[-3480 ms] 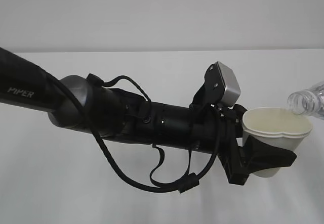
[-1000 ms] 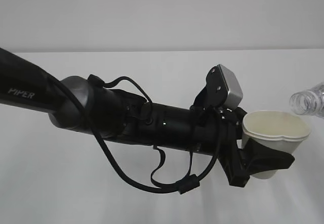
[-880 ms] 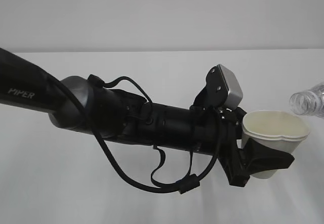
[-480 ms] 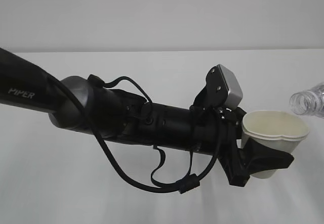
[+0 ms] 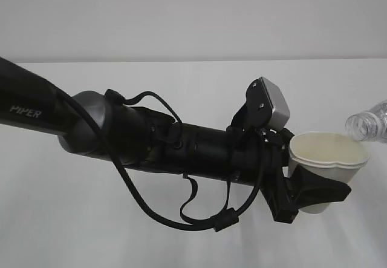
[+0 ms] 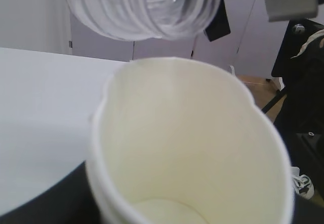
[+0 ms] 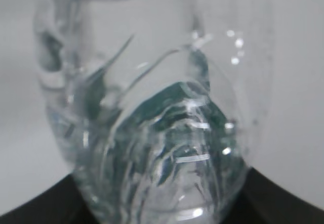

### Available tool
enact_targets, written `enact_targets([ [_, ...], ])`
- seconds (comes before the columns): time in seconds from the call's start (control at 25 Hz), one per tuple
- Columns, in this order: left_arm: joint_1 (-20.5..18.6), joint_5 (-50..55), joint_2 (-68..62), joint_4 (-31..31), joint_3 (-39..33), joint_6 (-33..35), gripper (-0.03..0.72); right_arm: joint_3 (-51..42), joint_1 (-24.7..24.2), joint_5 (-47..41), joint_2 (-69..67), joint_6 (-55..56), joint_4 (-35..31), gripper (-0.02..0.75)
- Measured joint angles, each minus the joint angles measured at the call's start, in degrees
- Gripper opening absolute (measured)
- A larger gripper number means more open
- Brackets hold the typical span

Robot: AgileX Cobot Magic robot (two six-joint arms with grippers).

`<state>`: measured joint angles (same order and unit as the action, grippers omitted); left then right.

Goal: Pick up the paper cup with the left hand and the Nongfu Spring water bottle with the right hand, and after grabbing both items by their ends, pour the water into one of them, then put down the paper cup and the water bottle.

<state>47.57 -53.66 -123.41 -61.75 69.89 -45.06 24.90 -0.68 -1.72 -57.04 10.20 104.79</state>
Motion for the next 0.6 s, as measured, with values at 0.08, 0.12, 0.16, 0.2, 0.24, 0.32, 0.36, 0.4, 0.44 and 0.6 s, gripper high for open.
enact_targets([
  [0.08,0.0,0.0,0.0,0.0,0.0,0.0,0.429,0.0,0.0,0.0,0.0,-0.4,0.0,0.402],
  [0.12,0.0,0.0,0.0,0.0,0.0,0.0,0.429,0.0,0.0,0.0,0.0,-0.5,0.0,0.402],
  [0.16,0.0,0.0,0.0,0.0,0.0,0.0,0.429,0.0,0.0,0.0,0.0,-0.5,0.0,0.402],
  [0.2,0.0,0.0,0.0,0.0,0.0,0.0,0.429,0.0,0.0,0.0,0.0,-0.6,0.0,0.402],
  [0.24,0.0,0.0,0.0,0.0,0.0,0.0,0.429,0.0,0.0,0.0,0.0,-0.5,0.0,0.402],
  [0.32,0.0,0.0,0.0,0.0,0.0,0.0,0.429,0.0,0.0,0.0,0.0,-0.6,0.0,0.402],
  [0.36,0.0,0.0,0.0,0.1,0.0,0.0,0.429,0.0,0.0,0.0,0.0,-0.6,0.0,0.402],
  [0.4,0.0,0.0,0.0,0.1,0.0,0.0,0.429,0.0,0.0,0.0,0.0,-0.6,0.0,0.402],
  [0.44,0.0,0.0,0.0,0.1,0.0,0.0,0.429,0.0,0.0,0.0,0.0,-0.6,0.0,0.403],
  [0.6,0.0,0.0,0.0,0.1,0.0,-0.1,0.429,0.0,0.0,0.0,0.0,-0.6,0.0,0.402],
])
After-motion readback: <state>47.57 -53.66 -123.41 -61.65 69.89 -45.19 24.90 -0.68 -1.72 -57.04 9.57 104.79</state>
